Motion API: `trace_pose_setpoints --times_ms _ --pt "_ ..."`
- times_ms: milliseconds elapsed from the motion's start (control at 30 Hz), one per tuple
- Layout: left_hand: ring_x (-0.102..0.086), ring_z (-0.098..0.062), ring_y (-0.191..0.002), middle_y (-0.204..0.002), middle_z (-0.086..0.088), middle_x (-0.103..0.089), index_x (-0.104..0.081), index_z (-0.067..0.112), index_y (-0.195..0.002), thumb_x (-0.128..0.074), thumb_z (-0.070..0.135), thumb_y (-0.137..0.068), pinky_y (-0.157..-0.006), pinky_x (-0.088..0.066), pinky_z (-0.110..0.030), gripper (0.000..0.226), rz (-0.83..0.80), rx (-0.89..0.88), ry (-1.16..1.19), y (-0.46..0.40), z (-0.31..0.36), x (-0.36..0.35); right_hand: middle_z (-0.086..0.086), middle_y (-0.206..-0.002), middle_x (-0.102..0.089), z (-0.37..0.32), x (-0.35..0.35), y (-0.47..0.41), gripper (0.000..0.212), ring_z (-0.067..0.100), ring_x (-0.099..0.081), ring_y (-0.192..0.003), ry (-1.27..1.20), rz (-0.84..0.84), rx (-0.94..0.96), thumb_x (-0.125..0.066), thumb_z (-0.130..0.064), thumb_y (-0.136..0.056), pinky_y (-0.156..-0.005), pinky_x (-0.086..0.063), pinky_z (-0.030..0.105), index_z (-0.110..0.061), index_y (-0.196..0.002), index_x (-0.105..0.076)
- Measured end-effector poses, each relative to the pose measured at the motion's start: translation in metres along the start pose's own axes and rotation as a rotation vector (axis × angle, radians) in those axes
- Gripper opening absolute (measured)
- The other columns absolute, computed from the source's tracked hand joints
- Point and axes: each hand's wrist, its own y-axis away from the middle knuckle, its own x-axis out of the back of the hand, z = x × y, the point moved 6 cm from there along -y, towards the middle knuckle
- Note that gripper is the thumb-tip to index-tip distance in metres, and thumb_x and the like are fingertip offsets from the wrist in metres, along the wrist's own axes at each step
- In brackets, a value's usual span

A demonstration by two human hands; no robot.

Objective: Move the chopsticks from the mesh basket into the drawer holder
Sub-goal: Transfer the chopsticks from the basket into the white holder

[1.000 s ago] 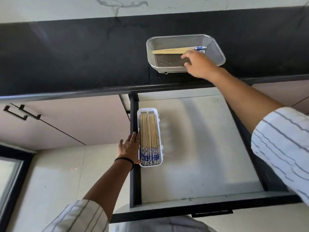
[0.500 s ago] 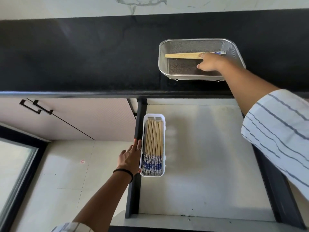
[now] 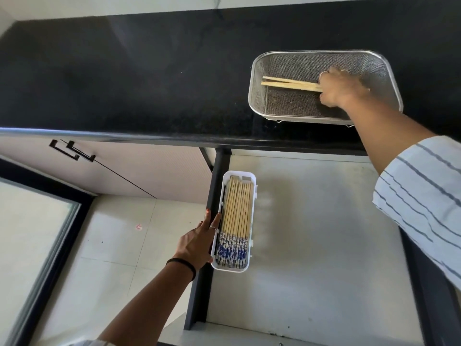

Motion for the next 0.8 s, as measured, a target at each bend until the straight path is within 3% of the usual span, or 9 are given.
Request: trace_pose_setpoints --times_ms 167,467,600,700,800 --pt "-0.061 -0.026 -0.117 -0.162 -0.006 0.009 0.010 0.028 -0.153 -0.082 0.023 -0.074 -0.090 -0.054 -0.031 0.122 -0.019 0.003 0.019 0.000 -0.001 0.000 0.021 -0.112 -0.059 -0.004 0.012 0.006 0.022 0.040 -0.059 -0.104 -0.047 0.074 0.058 -0.051 -0.002 -0.089 -0.086 -0.045 0.047 -0.004 -0.110 -0.058" --pt "-0.060 -0.027 -0.117 -0.162 -0.007 0.001 0.006 0.025 -0.154 -0.084 0.021 -0.071 -0.092 -0.054 -0.033 0.123 -0.041 0.024 -0.009 0.000 0.002 0.006 0.021 -0.112 -0.061 -0.001 0.054 0.056 0.026 0.038 -0.061 -0.092 -0.352 0.148 0.107 -0.046 -0.003 -0.092 -0.066 -0.040 0.037 -0.003 -0.115 -0.056" --pt "-0.057 -0.028 -0.122 -0.163 -0.005 0.000 0.003 0.020 -0.155 -0.086 0.022 -0.069 -0.098 -0.050 -0.034 0.123 -0.059 0.031 -0.002 0.002 0.003 0.009 0.010 -0.089 -0.058 -0.017 0.065 0.098 0.022 0.017 -0.049 -0.060 -0.514 0.075 0.122 -0.045 -0.008 -0.095 -0.050 -0.033 0.029 -0.007 -0.113 -0.057" --pt "-0.055 -0.029 -0.124 -0.163 -0.005 -0.002 0.001 0.018 -0.155 -0.086 0.024 -0.068 -0.101 -0.048 -0.035 0.123 -0.063 0.029 -0.020 0.002 0.004 0.009 0.001 -0.070 -0.050 -0.040 0.067 0.138 0.018 0.013 -0.043 -0.049 -0.655 0.001 0.158 -0.044 -0.010 -0.095 -0.038 -0.033 0.024 -0.010 -0.107 -0.058" --pt "-0.054 -0.029 -0.125 -0.163 -0.005 0.000 0.001 0.017 -0.155 -0.086 0.026 -0.068 -0.102 -0.047 -0.035 0.123 -0.067 0.028 -0.030 0.002 0.004 0.009 0.000 -0.065 -0.049 -0.070 0.053 0.179 0.018 0.009 -0.046 -0.043 -0.848 -0.085 0.181 -0.043 -0.008 -0.093 -0.027 -0.026 0.013 -0.013 -0.098 -0.059"
